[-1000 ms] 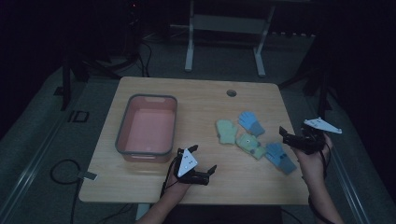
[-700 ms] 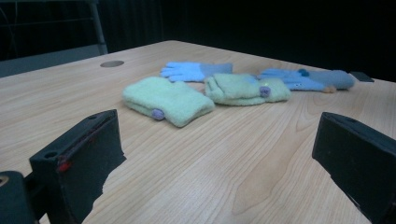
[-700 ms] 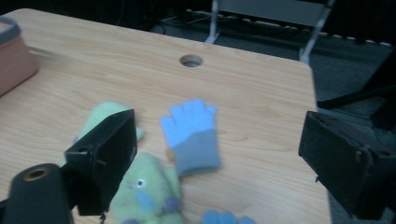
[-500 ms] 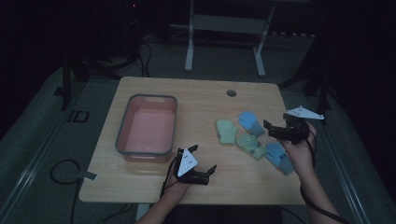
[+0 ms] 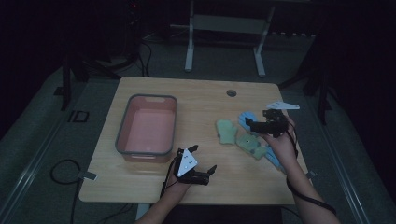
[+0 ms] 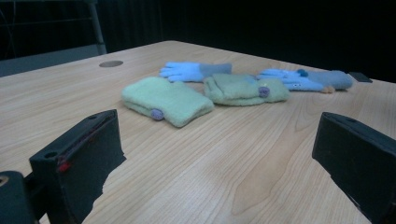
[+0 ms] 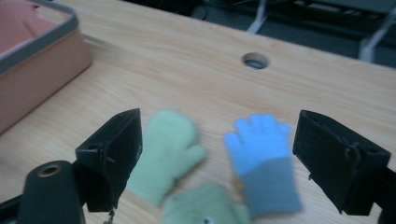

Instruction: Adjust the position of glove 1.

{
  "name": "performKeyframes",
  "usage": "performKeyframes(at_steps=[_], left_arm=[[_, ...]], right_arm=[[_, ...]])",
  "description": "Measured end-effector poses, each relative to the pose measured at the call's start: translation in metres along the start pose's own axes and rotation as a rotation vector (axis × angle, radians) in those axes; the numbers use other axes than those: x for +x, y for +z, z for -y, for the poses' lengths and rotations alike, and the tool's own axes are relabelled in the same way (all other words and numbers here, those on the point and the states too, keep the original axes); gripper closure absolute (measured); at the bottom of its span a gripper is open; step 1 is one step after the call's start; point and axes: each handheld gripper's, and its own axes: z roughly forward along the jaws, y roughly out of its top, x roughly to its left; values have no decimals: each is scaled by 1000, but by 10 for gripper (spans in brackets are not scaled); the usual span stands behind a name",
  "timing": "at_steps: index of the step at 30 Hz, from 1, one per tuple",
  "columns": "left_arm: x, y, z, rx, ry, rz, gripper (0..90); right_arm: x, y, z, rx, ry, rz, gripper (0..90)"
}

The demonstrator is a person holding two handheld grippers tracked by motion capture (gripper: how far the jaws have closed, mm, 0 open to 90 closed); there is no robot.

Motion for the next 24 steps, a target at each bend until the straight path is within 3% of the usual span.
performKeyframes(at_steps=[2,4,12,19,20,24], left_arm=[[0,0,0,0,2,0,18],[0,0,0,0,1,1,18],[0,0,0,0,0,3,18],[1,0,0,-1,-13,18,18],[1,0,0,0,-11,17,18],[1,0,0,1,-6,15,18]], right_arm=[[6,9,-2,-7,-17,-14,234],[9,12,-3,-4,-21,-19,240],[26,47,0,61,-35,-82,360],[30,69,8,92,-41,-125,467],[30,76,10,105,-60,-156,509],[32,86,14,136,-80,-150,529]])
